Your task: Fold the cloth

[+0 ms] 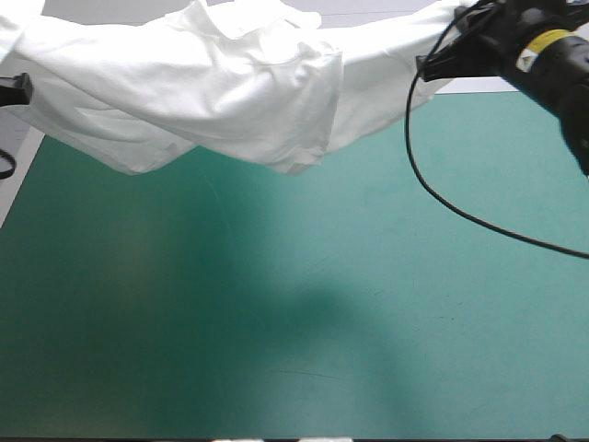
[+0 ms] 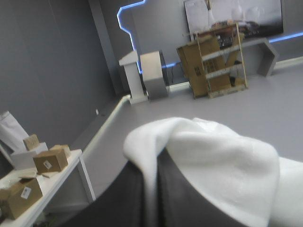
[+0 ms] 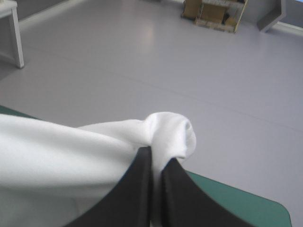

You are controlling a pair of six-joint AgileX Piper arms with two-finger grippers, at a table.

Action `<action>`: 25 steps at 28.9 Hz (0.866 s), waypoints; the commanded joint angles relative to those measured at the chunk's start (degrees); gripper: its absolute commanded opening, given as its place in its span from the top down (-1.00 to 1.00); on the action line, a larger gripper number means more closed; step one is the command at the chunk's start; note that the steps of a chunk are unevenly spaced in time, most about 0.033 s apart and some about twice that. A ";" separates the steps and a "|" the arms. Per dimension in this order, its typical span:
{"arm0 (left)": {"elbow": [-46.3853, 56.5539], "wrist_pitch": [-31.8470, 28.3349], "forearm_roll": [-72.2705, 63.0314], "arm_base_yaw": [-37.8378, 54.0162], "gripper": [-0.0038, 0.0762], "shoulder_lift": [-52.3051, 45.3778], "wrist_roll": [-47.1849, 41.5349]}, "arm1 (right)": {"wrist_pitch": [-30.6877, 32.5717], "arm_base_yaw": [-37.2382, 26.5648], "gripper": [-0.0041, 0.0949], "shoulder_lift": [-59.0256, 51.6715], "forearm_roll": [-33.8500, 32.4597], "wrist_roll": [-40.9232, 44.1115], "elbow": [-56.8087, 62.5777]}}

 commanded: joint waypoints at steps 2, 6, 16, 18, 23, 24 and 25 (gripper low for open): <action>-4.96 0.10 0.90 -0.22 0.85 -4.76 0.18 | -0.85 -0.28 0.95 -7.81 -1.74 -0.03 -1.82; -5.56 4.43 0.53 -0.22 0.85 -7.11 1.65 | 0.51 -0.28 0.95 -10.93 -0.98 -0.03 -1.82; 6.60 10.06 -3.69 -0.22 0.86 -7.22 1.65 | 6.59 -0.28 0.95 -6.81 3.24 -1.63 4.48; 11.82 7.22 -4.21 -0.22 0.86 -7.05 1.77 | 4.36 -0.28 0.95 -4.81 3.38 -1.63 8.71; 24.05 -0.42 -4.24 -0.22 0.86 -3.36 1.64 | -6.85 -0.28 0.95 1.60 3.65 -1.63 18.13; 25.76 -2.01 -4.57 -0.22 0.86 -2.12 1.64 | -9.61 -0.28 0.95 2.95 3.65 -1.63 19.21; 27.85 -4.26 -4.75 -0.22 0.86 -0.47 1.64 | -12.23 -0.28 0.95 4.68 3.22 -1.52 20.44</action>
